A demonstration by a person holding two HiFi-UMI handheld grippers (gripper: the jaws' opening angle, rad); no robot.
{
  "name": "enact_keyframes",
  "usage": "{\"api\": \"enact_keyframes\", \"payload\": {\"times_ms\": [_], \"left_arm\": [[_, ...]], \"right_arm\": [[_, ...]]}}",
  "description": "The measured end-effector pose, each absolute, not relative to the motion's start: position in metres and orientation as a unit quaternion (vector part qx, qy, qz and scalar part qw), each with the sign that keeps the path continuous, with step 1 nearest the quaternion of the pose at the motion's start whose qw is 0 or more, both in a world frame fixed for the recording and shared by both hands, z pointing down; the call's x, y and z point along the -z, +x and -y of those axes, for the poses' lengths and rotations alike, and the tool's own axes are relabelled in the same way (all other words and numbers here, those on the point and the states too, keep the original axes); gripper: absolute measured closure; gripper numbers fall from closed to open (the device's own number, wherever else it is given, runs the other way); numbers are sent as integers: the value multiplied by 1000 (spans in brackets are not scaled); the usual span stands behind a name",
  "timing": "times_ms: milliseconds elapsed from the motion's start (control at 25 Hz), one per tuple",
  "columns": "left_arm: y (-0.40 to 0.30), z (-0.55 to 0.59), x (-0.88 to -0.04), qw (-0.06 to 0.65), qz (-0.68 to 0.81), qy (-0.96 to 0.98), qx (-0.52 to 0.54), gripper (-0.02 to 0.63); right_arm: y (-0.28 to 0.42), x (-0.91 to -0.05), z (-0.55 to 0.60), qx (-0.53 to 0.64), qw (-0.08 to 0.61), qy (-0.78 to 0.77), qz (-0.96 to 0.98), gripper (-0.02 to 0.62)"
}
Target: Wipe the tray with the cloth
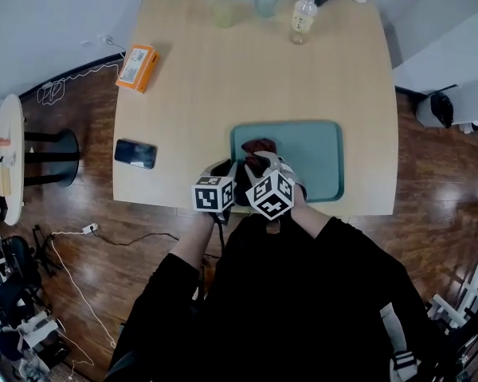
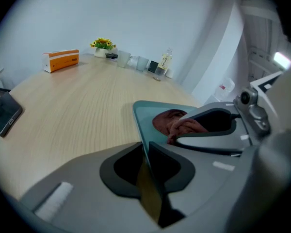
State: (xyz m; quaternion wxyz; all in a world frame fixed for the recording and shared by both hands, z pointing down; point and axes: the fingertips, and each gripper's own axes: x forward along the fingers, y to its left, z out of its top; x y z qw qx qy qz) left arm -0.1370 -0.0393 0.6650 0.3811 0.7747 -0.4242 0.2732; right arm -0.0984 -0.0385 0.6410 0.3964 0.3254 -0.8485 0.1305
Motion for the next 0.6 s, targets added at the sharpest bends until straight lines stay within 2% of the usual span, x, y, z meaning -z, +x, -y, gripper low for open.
{"api": "enact_keyframes", "payload": {"times_ms": [200, 480, 600], "left_arm": [[-139, 38, -666, 378, 426, 774, -275, 580], [-135, 38, -664, 372, 429, 775, -278, 580], [-136, 38, -663, 367, 431, 775, -280, 578]], "right_arm": [[-28, -638, 39, -143, 401, 380, 821, 482], [120, -643, 21, -157, 438, 463, 755, 482], [146, -642, 17, -157, 440, 468, 750, 482]]}}
